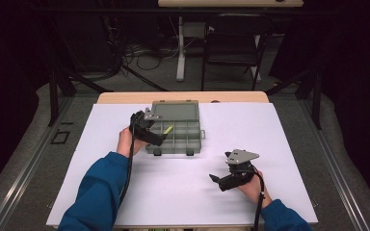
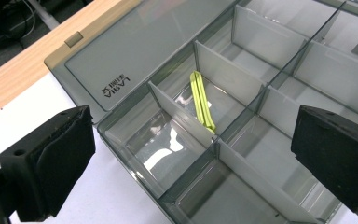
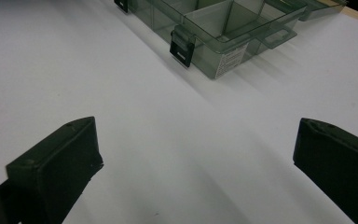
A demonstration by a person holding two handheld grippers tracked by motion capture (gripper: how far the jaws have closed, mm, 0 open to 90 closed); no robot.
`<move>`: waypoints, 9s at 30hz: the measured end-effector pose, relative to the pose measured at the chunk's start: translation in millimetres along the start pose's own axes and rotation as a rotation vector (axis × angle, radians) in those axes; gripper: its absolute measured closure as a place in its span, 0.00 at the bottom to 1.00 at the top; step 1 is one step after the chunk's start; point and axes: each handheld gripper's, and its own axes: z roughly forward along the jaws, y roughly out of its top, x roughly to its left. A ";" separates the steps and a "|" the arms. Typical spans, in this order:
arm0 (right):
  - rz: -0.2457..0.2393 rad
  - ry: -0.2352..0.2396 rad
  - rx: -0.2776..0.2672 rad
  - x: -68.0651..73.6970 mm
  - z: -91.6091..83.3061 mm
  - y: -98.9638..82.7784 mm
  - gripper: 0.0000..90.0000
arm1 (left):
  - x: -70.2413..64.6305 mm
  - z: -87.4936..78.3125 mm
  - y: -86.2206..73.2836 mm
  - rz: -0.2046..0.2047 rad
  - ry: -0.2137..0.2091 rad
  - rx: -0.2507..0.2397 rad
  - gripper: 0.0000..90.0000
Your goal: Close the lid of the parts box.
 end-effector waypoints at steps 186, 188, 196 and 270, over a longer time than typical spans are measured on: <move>0.136 -0.172 0.185 -130.9 168.5 86.6 1.00 | -14.6 22.2 -16.8 0.003 -0.049 -0.008 0.62; 0.153 -0.164 0.173 -132.7 168.7 85.7 1.00 | -14.5 22.2 -16.8 0.003 -0.050 -0.008 0.62; 0.165 -0.180 0.141 -132.6 169.7 84.7 1.00 | -14.4 22.2 -17.0 0.001 -0.051 -0.009 0.62; 0.032 -0.206 -0.047 -124.5 138.8 98.3 1.00 | -7.6 13.3 -12.3 -0.052 -0.018 -0.065 0.19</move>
